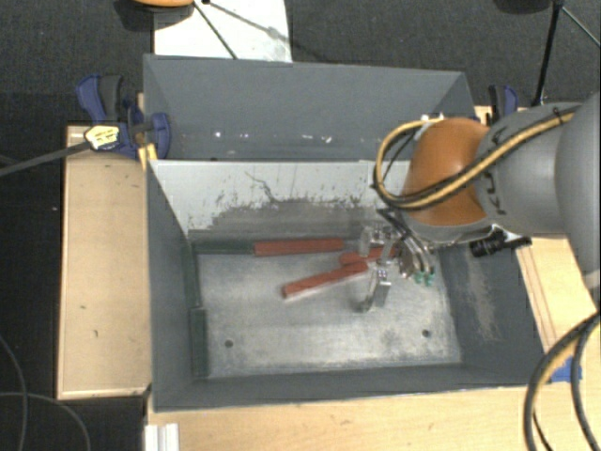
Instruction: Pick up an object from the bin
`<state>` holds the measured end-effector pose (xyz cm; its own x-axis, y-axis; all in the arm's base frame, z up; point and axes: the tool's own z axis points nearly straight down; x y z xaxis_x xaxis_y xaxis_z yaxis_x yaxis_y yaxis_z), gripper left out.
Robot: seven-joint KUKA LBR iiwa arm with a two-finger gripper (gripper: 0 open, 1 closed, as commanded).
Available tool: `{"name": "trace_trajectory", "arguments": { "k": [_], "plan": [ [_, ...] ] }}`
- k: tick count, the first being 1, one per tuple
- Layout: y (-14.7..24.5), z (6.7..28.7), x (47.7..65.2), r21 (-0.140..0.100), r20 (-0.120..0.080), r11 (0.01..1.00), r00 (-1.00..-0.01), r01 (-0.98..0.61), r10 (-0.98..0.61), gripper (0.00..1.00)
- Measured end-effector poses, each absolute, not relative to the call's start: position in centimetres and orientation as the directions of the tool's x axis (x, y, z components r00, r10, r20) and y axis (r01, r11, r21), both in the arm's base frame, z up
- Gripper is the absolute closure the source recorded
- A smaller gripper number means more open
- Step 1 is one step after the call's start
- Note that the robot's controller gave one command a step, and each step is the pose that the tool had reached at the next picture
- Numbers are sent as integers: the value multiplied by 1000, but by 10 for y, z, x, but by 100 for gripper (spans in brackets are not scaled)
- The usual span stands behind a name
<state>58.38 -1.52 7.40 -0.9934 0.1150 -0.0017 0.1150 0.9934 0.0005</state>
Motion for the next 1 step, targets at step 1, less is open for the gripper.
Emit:
{"name": "trace_trajectory", "arguments": {
  "k": [1],
  "plan": [
    [-15, 74, 584, 0, -2, 993, -993, 114, 114, 0]
  ]
}}
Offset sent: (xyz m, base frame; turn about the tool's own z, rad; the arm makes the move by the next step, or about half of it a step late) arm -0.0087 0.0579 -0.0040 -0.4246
